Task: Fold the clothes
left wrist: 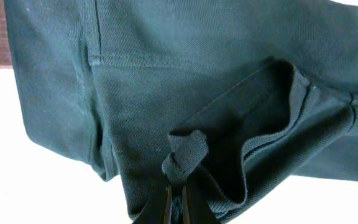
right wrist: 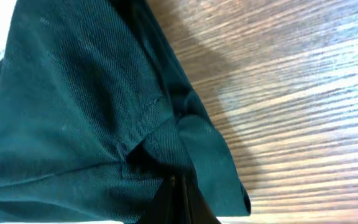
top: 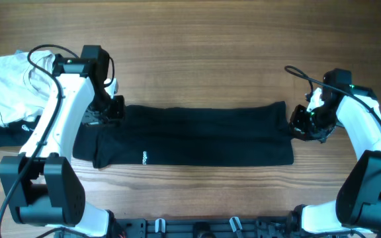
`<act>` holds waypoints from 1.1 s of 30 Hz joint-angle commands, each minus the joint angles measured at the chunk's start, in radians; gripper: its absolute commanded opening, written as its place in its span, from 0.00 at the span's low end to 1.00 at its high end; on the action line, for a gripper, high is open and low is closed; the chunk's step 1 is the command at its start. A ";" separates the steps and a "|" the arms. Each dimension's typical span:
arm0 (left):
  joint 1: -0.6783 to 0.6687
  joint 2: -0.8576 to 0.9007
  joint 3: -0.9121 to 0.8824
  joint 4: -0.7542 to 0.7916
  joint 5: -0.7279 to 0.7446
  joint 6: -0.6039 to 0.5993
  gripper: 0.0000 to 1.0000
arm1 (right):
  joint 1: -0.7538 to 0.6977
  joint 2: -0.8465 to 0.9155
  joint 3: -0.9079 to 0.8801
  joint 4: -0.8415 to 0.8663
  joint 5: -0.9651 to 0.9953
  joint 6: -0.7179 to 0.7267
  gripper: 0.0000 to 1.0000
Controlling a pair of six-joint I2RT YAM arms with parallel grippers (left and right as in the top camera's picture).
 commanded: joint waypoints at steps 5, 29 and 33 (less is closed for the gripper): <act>0.005 -0.018 -0.007 0.002 -0.025 -0.022 0.10 | -0.003 -0.008 -0.002 -0.016 0.025 -0.017 0.47; 0.002 -0.017 -0.364 0.523 0.348 -0.039 0.04 | -0.003 -0.008 -0.002 0.092 -0.010 0.009 0.59; -0.031 -0.017 -0.364 0.361 0.473 -0.024 0.04 | -0.003 -0.008 -0.002 0.095 -0.010 0.009 0.59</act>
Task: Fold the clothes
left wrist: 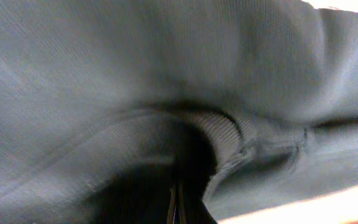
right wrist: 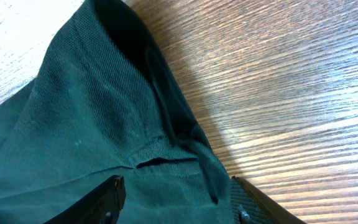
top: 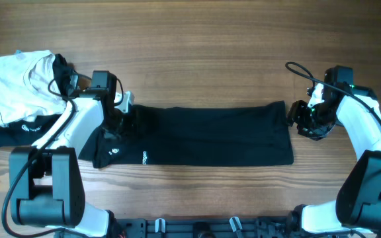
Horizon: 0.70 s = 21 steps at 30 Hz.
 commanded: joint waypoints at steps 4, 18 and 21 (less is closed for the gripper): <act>-0.056 -0.016 -0.005 -0.280 0.171 0.062 0.04 | -0.003 -0.008 -0.002 0.013 -0.016 0.008 0.59; 0.002 -0.050 0.033 0.180 -0.188 0.024 0.04 | -0.003 -0.008 -0.002 0.032 -0.016 0.016 0.60; 0.002 0.050 0.033 0.180 -0.125 0.025 0.04 | -0.003 -0.008 -0.002 0.034 -0.016 0.016 0.60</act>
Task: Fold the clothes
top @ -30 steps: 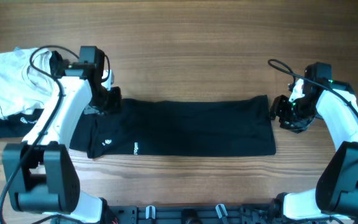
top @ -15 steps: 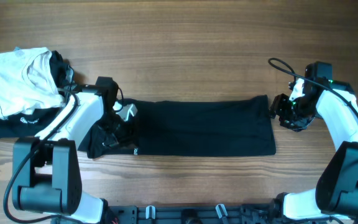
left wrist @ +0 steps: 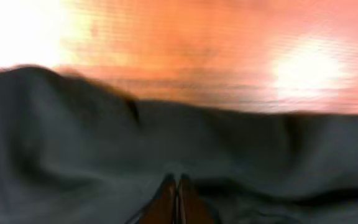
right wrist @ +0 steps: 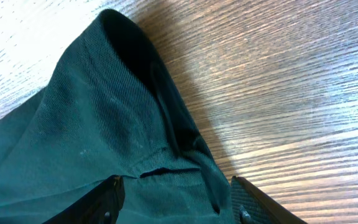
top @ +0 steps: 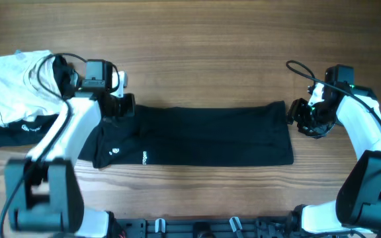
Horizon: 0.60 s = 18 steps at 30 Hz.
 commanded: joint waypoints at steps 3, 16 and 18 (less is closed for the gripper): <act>0.003 0.136 -0.008 -0.028 0.200 -0.003 0.04 | -0.003 -0.008 -0.002 0.004 -0.016 0.012 0.60; 0.004 0.012 0.017 -0.464 0.345 0.077 0.04 | -0.003 -0.008 -0.002 0.031 -0.016 0.012 0.60; 0.004 -0.042 0.028 -0.360 0.258 0.065 0.04 | -0.003 -0.008 -0.002 0.032 -0.016 0.013 0.60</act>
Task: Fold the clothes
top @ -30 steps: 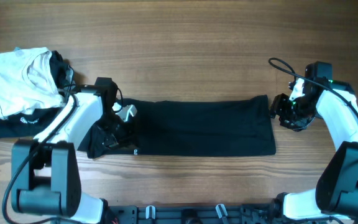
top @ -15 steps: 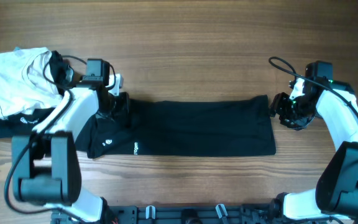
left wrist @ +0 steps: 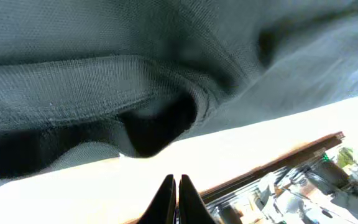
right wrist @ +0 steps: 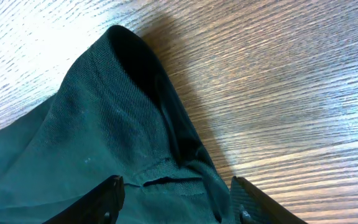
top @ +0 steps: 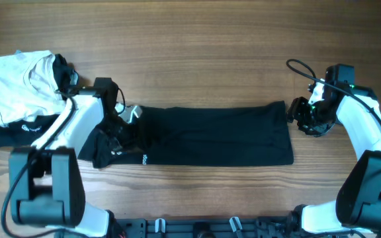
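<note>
A black garment (top: 204,135) lies folded into a long strip across the table. My left gripper (top: 119,135) is over its left end, where the cloth is bunched. In the left wrist view the fingers (left wrist: 174,190) are shut with nothing between them, over bright table just past a rolled fold of the dark cloth (left wrist: 104,74). My right gripper (top: 297,119) sits at the strip's right end. It stands open (right wrist: 178,199), its jaws wide apart on either side of the garment's corner (right wrist: 104,124).
A heap of white and black clothes (top: 12,86) lies at the far left of the wooden table (top: 197,53). The metal rail with hooks (top: 197,228) runs along the front edge. A cable (top: 303,73) loops by the right arm.
My left gripper has moved from the back edge of the garment's left end to over that end, nearer the front, still shut. The right gripper has stayed open in place.
Both grippers were shut on the strip's ends, the left on a fold, the right on the corner. Then the right stood open with the corner released. The shut left gripper was low on the cloth, then at its back edge, and now over the bunched left end.
</note>
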`<act>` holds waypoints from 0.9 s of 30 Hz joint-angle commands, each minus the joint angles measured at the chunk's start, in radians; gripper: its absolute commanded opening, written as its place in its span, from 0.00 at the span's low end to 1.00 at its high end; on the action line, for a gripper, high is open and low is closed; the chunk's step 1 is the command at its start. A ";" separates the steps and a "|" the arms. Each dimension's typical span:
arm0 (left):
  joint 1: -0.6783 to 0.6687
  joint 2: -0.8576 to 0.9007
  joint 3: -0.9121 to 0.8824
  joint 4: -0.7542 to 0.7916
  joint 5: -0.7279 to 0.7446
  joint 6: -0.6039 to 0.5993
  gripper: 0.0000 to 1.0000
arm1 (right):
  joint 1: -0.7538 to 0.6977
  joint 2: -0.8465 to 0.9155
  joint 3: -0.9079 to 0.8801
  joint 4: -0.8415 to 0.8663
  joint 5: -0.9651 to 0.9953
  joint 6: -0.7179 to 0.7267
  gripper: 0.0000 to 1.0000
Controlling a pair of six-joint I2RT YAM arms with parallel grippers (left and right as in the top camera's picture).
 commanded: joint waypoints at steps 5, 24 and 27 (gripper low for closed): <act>-0.053 -0.069 -0.036 0.304 -0.133 -0.051 0.04 | -0.003 -0.008 -0.002 0.014 -0.017 0.032 0.61; -0.105 -0.128 -0.023 0.055 -0.447 -0.293 0.04 | -0.003 -0.008 -0.002 0.023 -0.017 0.031 0.60; -0.008 -0.127 -0.024 0.108 -0.563 -0.371 0.04 | -0.003 -0.008 -0.002 0.026 -0.017 0.032 0.60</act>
